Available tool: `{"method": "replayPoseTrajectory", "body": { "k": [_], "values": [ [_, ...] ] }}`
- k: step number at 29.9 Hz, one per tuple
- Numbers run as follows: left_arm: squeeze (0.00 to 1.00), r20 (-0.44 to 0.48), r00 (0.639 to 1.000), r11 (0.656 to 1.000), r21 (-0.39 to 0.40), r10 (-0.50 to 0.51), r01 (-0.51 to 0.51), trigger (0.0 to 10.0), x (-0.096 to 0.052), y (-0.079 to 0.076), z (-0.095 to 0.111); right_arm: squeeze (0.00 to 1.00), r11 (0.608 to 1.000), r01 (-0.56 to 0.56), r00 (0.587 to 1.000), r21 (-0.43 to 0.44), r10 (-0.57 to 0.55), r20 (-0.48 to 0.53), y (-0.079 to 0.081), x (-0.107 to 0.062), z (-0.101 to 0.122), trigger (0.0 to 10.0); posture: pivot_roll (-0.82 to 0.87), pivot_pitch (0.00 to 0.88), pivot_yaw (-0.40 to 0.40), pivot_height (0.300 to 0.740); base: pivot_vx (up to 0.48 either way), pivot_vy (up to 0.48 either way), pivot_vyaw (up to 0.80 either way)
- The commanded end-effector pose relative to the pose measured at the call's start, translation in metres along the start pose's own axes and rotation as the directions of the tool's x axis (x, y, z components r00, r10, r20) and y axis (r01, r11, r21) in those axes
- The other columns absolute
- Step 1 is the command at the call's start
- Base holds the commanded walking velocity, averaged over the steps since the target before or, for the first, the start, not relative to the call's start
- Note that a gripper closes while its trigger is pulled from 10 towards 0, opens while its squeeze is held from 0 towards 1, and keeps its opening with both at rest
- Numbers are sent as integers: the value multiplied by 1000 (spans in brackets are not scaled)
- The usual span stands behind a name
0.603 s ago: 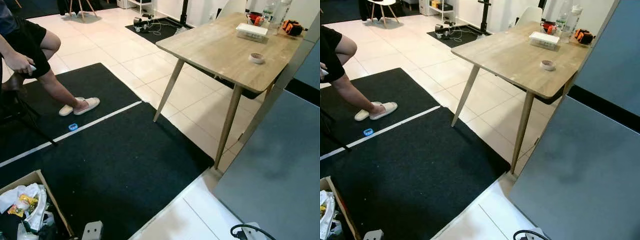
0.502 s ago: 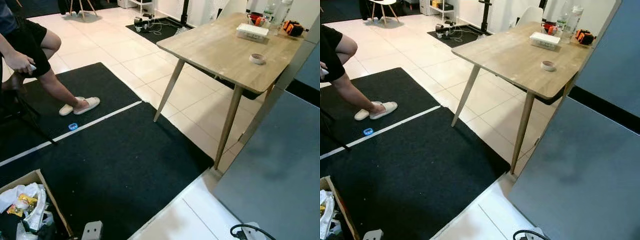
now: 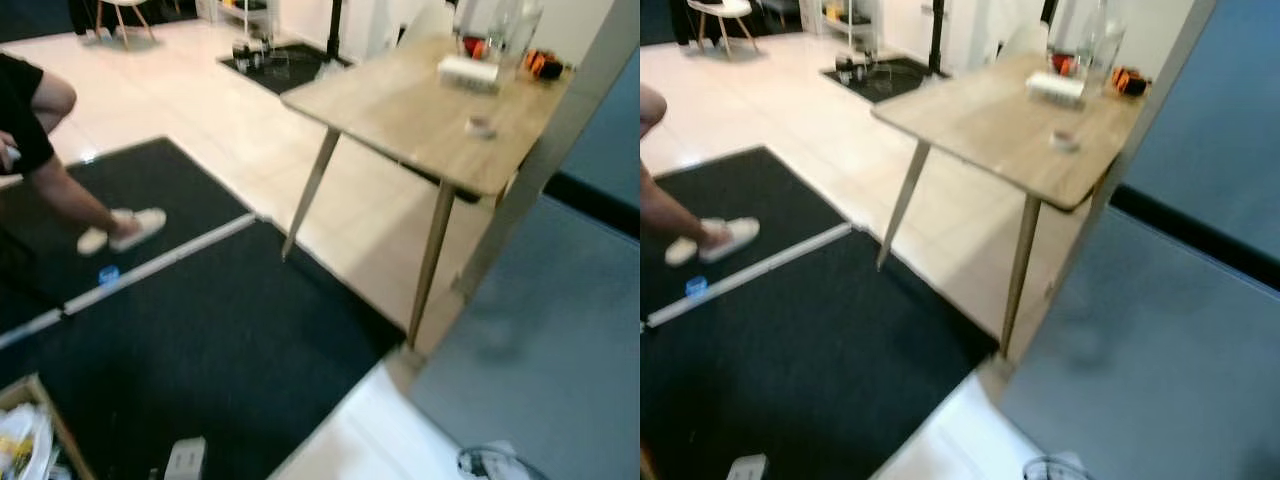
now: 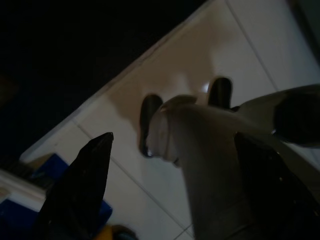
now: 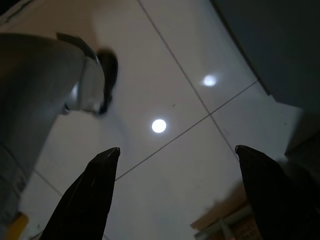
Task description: Restocking fridge
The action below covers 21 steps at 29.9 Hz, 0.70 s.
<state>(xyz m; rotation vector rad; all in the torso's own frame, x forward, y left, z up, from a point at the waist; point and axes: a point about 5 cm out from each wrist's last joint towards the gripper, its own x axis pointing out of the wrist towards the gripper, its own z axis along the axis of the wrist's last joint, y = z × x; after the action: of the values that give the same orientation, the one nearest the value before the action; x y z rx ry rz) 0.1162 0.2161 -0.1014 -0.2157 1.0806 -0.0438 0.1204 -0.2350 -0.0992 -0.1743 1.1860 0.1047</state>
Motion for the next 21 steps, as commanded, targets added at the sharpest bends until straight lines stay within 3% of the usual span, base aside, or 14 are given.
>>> {"method": "replayPoseTrajectory", "body": {
  "k": [1,14,21],
  "values": [
    [0,-54,998,1000,-1,-24,24,10000,0,-7,-14,0,1000,-6,1000,-4,6,11,0,0,5,10000,57,19,-94,740,311,0,0],
    [0,-58,998,1000,1,-24,24,10000,0,-6,-14,0,999,-33,999,7,33,23,3,1,6,10000,55,22,-89,740,312,0,716],
    [0,-57,998,1000,3,-27,27,10000,0,-7,-14,0,1000,-9,1000,11,9,27,1,1,7,10000,55,23,-91,740,311,0,0]
  ]
}}
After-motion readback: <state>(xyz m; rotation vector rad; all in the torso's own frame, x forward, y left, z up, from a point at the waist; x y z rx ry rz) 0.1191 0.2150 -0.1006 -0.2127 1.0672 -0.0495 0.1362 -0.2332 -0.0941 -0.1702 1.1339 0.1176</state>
